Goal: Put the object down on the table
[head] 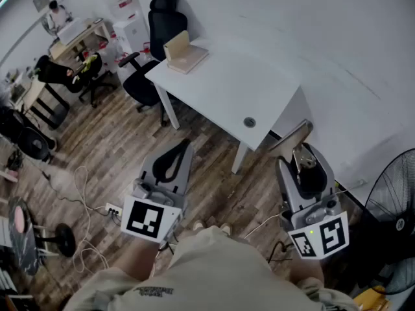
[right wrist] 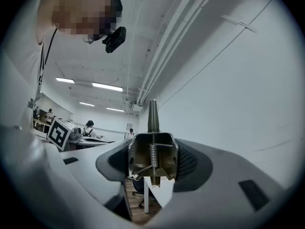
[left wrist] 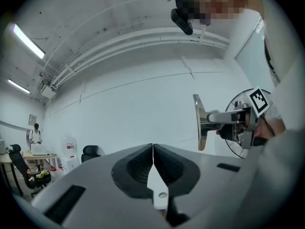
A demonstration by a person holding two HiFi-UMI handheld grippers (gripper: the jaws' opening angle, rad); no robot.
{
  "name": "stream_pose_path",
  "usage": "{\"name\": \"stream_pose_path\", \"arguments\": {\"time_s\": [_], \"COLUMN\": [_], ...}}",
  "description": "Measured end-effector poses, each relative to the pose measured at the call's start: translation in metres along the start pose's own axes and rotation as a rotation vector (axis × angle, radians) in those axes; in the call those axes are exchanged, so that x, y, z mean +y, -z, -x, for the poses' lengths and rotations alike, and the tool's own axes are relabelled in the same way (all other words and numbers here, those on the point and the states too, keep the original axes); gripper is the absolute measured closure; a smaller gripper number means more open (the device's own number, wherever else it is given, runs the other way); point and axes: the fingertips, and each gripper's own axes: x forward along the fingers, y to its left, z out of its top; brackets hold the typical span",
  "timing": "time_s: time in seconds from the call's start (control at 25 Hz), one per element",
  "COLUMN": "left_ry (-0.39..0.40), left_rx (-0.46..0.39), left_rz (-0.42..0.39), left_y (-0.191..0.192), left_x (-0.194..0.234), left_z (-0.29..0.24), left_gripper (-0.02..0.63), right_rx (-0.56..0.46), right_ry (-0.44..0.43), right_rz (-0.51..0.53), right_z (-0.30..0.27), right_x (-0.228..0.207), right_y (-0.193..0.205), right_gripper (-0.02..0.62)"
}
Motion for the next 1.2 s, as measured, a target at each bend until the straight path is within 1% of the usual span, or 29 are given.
{"name": "stream_pose_path", "arguments": {"time_s": [0.2,0.36,0.68,0.92,1.08,1.2], "left_ry": [-0.007,-0.017,-0.030,-0.036,-0.062,-0.066], "left_rx": [0.001,0.002,0.015,0.035,0.013,0.003], "left_rz": [0.002,0.002,0.008,0.009,0.023,0.002], "left_y": [-0.001,-0.001,0.003,0.006,0.003,0.005], "left_x": [0.006,0.011,0.003,-0.001,0.006,0.014], "left_z": [-0.002,-0.002,0.002,0.007,0.013,0.012], "left_gripper": [0.583,0.583,0.583,0.583,0.583,0.582], "right_rx": [0.026,0.027,0.038,0.060,0.065,0.060], "right_ry": [-0.013,-0.014,0.001,-0.019,-0.040,-0.047], "right_rz": [-0.003,0.002,-0.018,-0.042,-0.026,-0.024], "right_z": [-0.007,-0.010,-0.002,0.002,-0.001,-0.009], "right_x": [0.001,0.000,-0.007,-0.005,-0.001,-0.001], "right_y": [0.005,0.004,0.013,0.021,0.020,0.021], "right_gripper": [0.364,0.364,0.364,0.364,0.364,0.364]}}
